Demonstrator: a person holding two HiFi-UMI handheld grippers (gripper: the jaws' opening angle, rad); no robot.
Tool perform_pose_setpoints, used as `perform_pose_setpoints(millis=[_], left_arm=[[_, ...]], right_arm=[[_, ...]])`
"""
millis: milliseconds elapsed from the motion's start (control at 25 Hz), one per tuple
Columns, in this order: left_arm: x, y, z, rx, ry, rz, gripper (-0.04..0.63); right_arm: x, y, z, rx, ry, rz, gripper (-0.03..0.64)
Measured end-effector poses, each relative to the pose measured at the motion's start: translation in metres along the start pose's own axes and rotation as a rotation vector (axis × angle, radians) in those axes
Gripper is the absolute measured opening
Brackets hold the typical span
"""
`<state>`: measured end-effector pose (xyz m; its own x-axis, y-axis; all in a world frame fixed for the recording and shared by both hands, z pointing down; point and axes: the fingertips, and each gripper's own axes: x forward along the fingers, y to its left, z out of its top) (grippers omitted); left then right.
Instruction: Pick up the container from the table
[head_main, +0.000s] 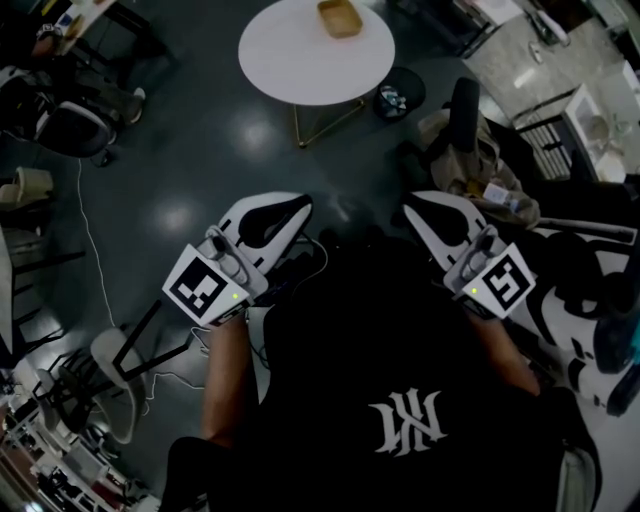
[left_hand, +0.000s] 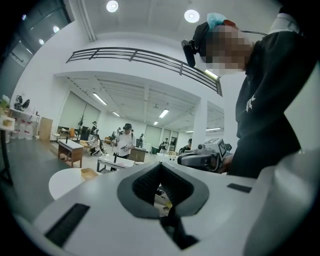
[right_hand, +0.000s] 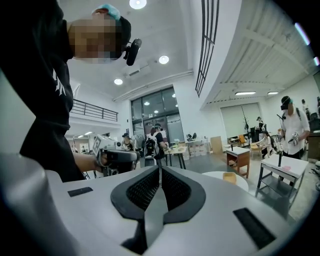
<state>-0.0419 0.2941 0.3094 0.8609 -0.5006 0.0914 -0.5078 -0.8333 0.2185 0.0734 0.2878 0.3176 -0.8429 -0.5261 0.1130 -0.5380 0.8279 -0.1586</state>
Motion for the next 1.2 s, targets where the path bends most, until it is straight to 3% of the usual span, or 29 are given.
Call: perform_pose_setpoints(millis=[920, 1200], left_arm=[[-0.007, 0.015, 0.0, 0.0, 0.017, -0.048, 0.003], [-0.015, 0.024, -0.005, -0.028, 0.01, -0.069, 0.003]], right_arm=[[0.016, 0.004, -0.003, 0.051, 0.053, -0.01, 0.043], [0.015, 0.001, -0.001, 0.061, 0.035, -0.065, 0.043]])
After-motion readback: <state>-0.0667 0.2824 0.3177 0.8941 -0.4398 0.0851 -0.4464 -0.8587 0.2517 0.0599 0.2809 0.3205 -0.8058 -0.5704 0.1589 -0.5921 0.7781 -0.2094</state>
